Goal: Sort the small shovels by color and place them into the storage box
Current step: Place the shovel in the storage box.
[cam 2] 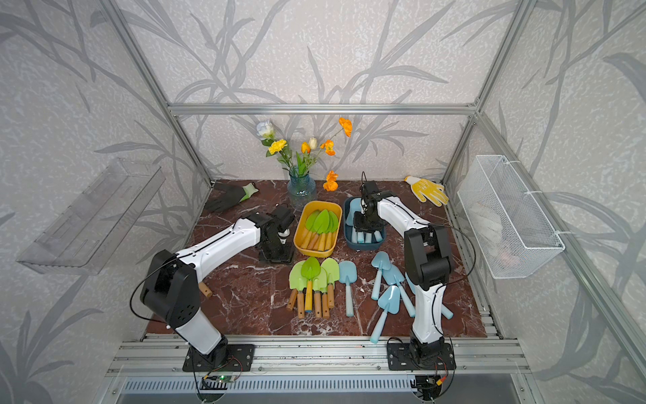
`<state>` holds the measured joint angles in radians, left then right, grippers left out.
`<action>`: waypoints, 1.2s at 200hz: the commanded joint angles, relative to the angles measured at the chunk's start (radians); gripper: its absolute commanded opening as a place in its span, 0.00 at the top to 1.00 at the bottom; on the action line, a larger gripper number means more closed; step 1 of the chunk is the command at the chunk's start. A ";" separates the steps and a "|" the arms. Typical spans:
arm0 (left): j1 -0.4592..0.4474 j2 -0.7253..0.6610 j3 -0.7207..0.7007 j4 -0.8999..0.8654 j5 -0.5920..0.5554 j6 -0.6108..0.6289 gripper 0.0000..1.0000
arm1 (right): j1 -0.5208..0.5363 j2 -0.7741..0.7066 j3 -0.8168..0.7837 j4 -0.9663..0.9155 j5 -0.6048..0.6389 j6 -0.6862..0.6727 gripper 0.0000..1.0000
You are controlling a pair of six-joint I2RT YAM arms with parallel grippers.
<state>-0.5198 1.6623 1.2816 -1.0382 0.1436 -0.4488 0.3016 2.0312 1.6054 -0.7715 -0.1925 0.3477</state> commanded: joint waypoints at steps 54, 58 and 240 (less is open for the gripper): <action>-0.045 -0.069 -0.104 0.015 0.059 -0.037 0.27 | 0.000 0.095 0.062 0.010 -0.057 -0.001 0.67; -0.047 -0.069 -0.106 0.015 0.061 -0.039 0.27 | -0.001 0.094 0.062 0.010 -0.059 0.001 0.65; -0.186 0.007 -0.296 0.118 0.152 -0.125 0.37 | -0.001 -0.226 -0.196 0.029 0.071 0.004 0.52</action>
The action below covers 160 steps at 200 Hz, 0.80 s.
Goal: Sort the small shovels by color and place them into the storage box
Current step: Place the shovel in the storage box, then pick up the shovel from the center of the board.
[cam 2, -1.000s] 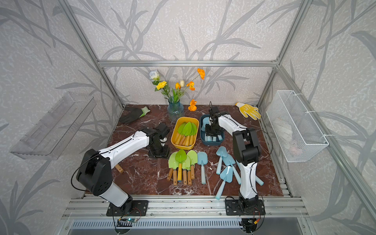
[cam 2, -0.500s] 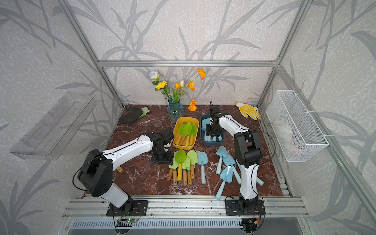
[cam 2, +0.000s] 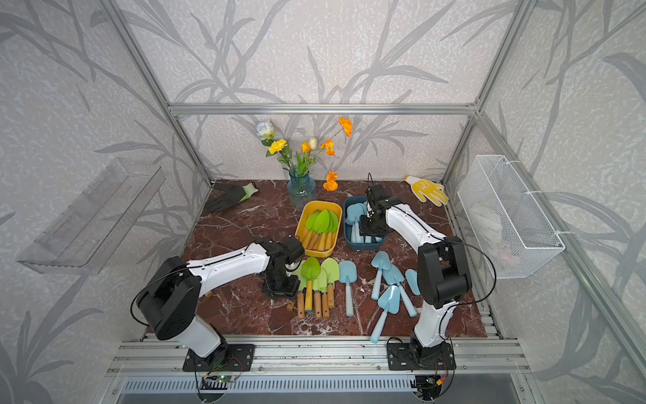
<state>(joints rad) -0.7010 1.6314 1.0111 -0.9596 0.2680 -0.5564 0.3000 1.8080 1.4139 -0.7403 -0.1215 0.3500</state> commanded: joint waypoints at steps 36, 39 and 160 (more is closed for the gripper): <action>-0.006 0.093 -0.048 0.083 0.029 -0.020 0.47 | 0.001 -0.001 -0.003 -0.002 -0.006 -0.004 0.52; -0.005 0.097 -0.050 0.085 0.026 -0.021 0.48 | 0.002 -0.001 -0.003 -0.001 -0.006 -0.005 0.52; -0.001 0.117 0.166 -0.338 -0.636 -0.149 1.00 | 0.001 -0.010 -0.032 0.032 -0.033 0.003 0.53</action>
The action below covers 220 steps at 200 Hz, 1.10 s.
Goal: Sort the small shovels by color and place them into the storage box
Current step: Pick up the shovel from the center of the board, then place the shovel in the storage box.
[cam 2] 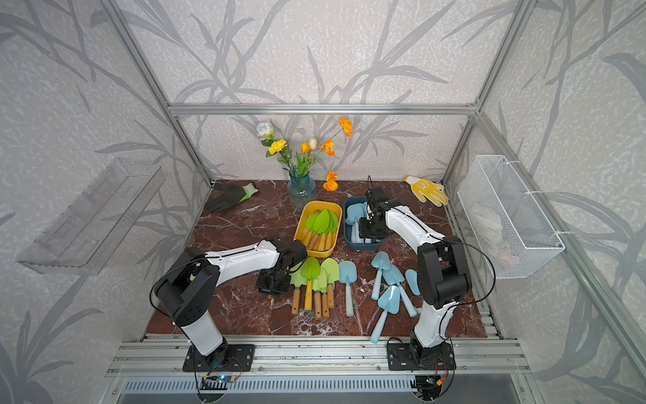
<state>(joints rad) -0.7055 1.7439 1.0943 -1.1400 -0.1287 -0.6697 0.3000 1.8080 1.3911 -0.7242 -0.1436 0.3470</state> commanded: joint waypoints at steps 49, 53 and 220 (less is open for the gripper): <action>0.009 -0.012 0.350 -0.183 -0.182 0.147 1.00 | 0.000 -0.043 -0.023 0.012 0.007 0.003 0.53; 0.010 -0.005 0.373 -0.178 -0.160 0.163 1.00 | -0.001 -0.047 -0.025 0.011 0.008 0.003 0.53; 0.159 0.571 1.006 -0.038 0.305 0.325 0.84 | -0.074 -0.423 -0.314 -0.062 0.127 0.033 0.54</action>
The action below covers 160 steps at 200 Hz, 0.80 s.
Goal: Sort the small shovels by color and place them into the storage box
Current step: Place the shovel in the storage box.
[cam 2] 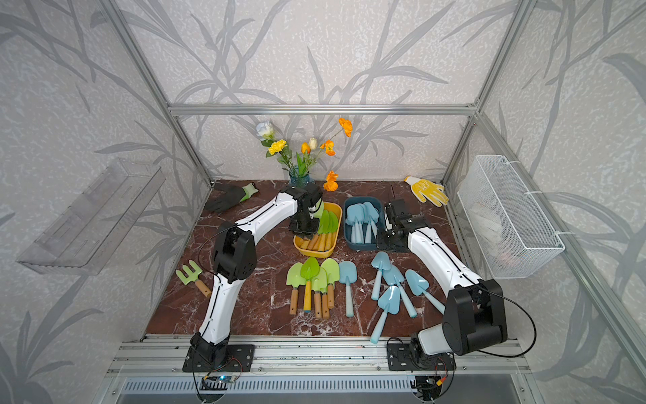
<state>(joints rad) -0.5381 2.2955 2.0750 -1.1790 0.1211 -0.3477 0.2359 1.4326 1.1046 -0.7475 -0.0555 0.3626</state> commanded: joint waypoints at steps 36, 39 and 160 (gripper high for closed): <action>-0.007 0.008 -0.031 0.000 0.058 -0.004 0.69 | -0.013 -0.080 -0.058 -0.047 0.045 0.028 0.54; -0.007 0.004 -0.036 0.000 0.057 -0.004 0.68 | -0.014 -0.080 -0.060 -0.046 0.045 0.029 0.54; -0.013 -0.180 -0.037 0.061 0.111 -0.083 0.31 | -0.005 -0.150 -0.217 -0.051 -0.046 0.073 0.52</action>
<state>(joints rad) -0.5461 2.1853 2.0155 -1.1515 0.2157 -0.3943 0.2272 1.3323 0.9382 -0.7727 -0.0677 0.4038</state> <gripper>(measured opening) 0.681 0.482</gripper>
